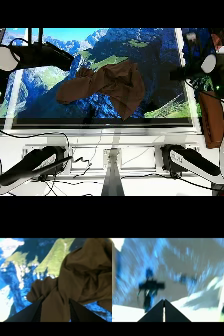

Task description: Fold the clothes and pants, and hang the long-sleeved shirts on hangers.

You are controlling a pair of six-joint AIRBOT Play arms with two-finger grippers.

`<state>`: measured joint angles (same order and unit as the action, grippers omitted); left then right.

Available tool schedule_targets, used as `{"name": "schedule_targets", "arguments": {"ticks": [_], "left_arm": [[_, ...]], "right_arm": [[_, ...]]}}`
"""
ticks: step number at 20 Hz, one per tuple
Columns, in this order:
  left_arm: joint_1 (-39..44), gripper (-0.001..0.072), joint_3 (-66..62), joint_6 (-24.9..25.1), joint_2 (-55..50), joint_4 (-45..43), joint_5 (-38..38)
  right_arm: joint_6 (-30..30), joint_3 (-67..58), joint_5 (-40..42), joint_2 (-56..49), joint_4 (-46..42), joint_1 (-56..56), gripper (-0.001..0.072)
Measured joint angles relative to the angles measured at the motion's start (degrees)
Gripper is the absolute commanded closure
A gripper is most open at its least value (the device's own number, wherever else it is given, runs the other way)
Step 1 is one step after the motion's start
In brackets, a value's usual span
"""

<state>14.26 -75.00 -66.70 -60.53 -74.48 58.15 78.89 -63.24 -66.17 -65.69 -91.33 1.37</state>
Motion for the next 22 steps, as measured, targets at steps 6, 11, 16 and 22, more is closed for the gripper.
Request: {"name": "schedule_targets", "arguments": {"ticks": [6,11,16,22], "left_arm": [[0.00,0.0330,0.00,0.00,0.00,1.73,0.02],[-0.02,0.0332,0.00,-0.02,0.02,2.05,0.02],[-0.02,0.0364,0.00,-0.02,0.02,-0.02,0.00],[-0.07,0.0692,0.00,0.02,-0.63,-8.15,0.66]], "right_arm": [[-1.27,20.72,5.99,-2.25,25.09,6.03,0.0202],[-3.45,26.18,15.89,-7.19,41.35,2.01,0.0232],[-5.68,23.17,21.22,-14.36,48.83,-1.29,0.0389],[-10.95,17.99,22.38,-18.32,48.81,-2.05,0.0695]]}}
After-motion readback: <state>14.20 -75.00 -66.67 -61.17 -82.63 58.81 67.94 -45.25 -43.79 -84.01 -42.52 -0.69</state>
